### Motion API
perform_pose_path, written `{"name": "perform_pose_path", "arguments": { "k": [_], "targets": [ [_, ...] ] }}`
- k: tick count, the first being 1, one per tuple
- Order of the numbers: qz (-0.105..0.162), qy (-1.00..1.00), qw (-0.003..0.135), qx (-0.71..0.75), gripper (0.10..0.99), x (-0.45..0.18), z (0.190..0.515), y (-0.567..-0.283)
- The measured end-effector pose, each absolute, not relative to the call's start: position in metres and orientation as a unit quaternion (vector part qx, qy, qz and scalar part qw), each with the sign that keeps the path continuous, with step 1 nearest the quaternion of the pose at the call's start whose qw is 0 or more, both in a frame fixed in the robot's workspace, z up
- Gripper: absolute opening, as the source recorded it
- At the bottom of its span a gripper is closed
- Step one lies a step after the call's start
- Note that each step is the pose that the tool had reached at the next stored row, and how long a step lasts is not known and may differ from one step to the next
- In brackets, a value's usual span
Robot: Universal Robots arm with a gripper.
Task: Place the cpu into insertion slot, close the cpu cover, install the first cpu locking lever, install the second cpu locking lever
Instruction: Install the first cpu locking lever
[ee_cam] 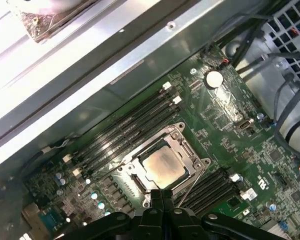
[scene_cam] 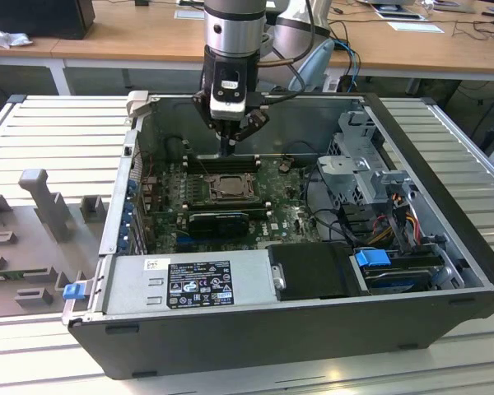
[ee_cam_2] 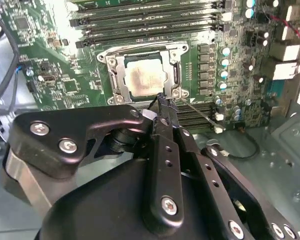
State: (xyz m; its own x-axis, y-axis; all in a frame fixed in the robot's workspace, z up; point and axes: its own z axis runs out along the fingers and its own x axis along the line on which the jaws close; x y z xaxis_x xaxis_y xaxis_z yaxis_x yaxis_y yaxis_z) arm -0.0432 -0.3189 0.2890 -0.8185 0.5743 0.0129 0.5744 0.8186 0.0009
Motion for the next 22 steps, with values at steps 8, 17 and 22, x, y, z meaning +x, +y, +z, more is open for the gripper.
{"name": "perform_pose_path", "arguments": {
  "k": [8,17,22],
  "targets": [
    [-0.002,-0.977,0.006,-0.212,0.106,-0.0432,0.2886,-0.3189],
    [-0.001,-0.997,0.006,-0.076,0.106,-0.0432,0.2878,-0.3190],
    [-0.001,-1.000,0.006,-0.030,0.106,-0.0457,0.2868,-0.3190]
  ]
}}
